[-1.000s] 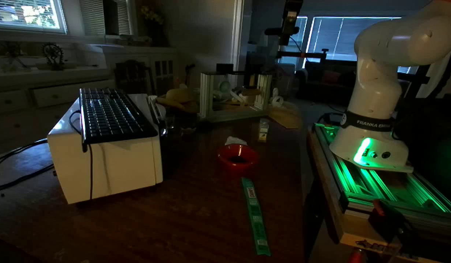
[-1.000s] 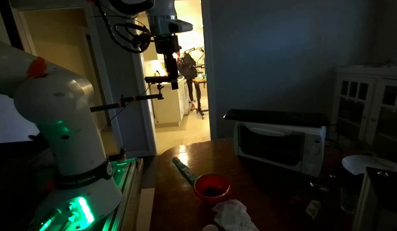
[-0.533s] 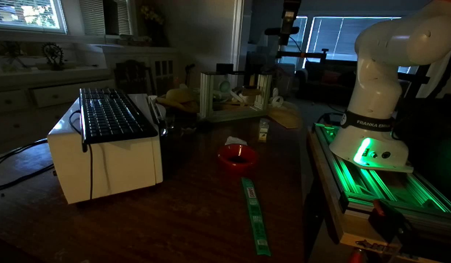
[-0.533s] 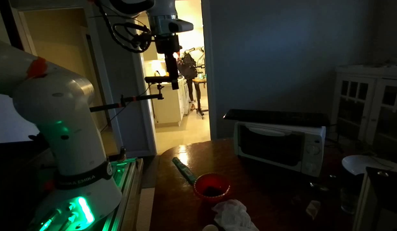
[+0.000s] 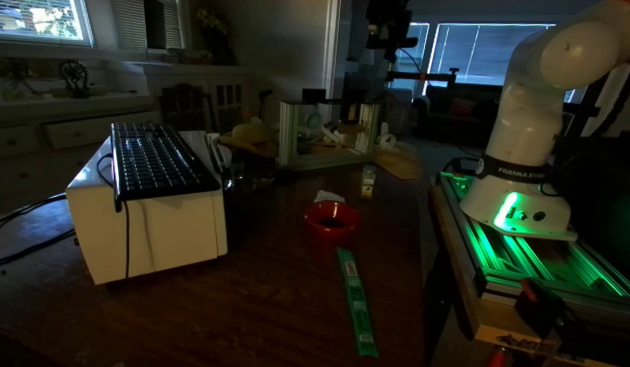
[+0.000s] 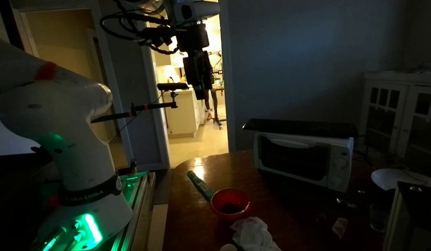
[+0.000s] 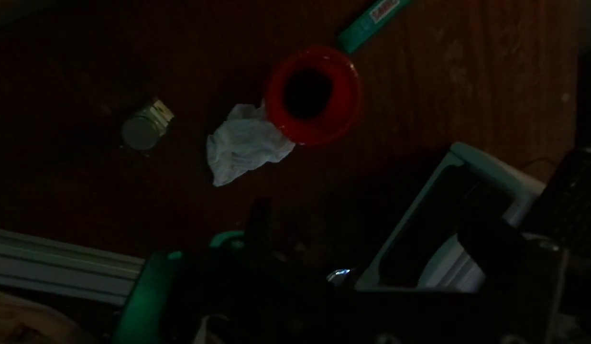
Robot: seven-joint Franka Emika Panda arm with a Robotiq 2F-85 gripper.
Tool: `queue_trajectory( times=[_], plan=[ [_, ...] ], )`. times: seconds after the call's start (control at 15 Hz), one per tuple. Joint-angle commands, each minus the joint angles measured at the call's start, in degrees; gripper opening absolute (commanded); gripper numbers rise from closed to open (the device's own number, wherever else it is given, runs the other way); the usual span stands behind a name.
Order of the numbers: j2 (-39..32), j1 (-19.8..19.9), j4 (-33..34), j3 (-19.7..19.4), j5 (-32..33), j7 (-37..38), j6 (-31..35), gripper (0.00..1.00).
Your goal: Remove the lid from the glass jar.
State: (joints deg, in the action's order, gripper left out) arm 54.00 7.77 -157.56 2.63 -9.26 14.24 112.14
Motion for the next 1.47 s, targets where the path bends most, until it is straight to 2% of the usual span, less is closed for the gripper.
queue_trajectory(
  times=[0.0,0.2,0.4,0.67,1.2,1.4],
  plan=[
    [-2.7,5.6,0.1,-1.0,3.0,4.4,3.8,1.00],
    [-5.3,9.8,0.1,-1.0,6.2,6.6,8.5,1.00],
    [-8.4,12.0,0.1,-1.0,8.0,8.4,11.3,1.00],
    [-12.6,12.3,0.1,-1.9,8.6,8.4,12.5,1.00],
    [-21.6,13.9,0.0,-2.5,13.9,8.5,24.4,1.00],
    [-20.7,12.9,0.0,-3.2,13.1,7.6,22.2,1.00]
  ],
)
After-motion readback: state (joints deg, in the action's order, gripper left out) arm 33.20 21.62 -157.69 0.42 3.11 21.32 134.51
